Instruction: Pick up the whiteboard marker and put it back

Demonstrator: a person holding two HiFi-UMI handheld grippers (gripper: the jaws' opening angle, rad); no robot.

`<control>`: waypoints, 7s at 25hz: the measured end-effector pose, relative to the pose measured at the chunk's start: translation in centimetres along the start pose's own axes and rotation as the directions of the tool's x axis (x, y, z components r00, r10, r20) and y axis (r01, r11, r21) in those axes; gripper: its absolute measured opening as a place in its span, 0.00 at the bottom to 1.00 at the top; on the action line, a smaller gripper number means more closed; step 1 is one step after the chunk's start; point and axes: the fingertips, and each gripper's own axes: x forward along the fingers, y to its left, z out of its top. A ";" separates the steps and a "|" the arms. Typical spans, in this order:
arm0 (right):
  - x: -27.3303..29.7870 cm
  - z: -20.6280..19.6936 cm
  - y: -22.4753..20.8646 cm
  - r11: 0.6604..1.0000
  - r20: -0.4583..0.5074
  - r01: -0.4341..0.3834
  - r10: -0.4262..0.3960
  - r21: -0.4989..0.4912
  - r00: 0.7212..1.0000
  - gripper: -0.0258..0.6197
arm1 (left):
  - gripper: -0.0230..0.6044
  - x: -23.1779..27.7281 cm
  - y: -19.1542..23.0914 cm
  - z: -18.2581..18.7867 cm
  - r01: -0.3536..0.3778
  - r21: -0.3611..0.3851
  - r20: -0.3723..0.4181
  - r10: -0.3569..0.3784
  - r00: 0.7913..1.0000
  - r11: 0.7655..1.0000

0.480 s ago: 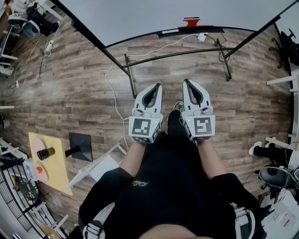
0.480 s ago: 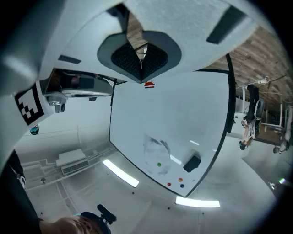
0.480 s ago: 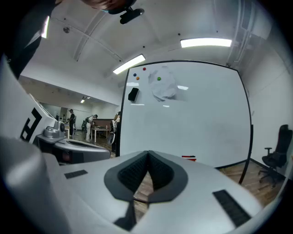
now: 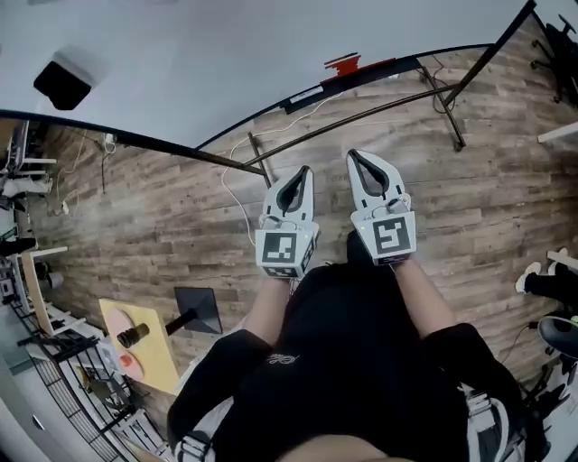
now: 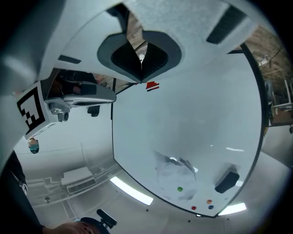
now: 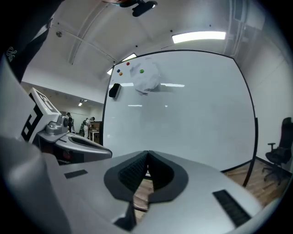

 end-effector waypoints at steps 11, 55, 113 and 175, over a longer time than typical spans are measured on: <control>1.7 -2.3 -7.3 0.993 -0.012 -0.004 0.005 0.116 1.000 0.04 | 0.05 7.9 -2.3 -0.6 0.052 0.107 -0.167 -0.033 0.985 0.993; 14.8 -12.7 -13.0 0.953 -0.293 0.153 -0.073 0.261 0.953 0.04 | 0.05 27.2 12.4 -14.4 0.330 0.560 -0.644 0.149 0.751 0.760; 12.8 -4.5 -10.7 0.937 -0.042 -0.139 0.161 0.319 0.986 0.23 | 0.15 21.4 2.3 0.1 0.276 0.125 0.035 -0.283 0.959 0.953; 11.7 -6.0 -28.4 0.988 -0.295 0.120 -0.142 -0.092 0.945 0.13 | 0.05 33.4 -8.1 2.5 0.446 0.069 -0.082 -0.440 0.894 0.892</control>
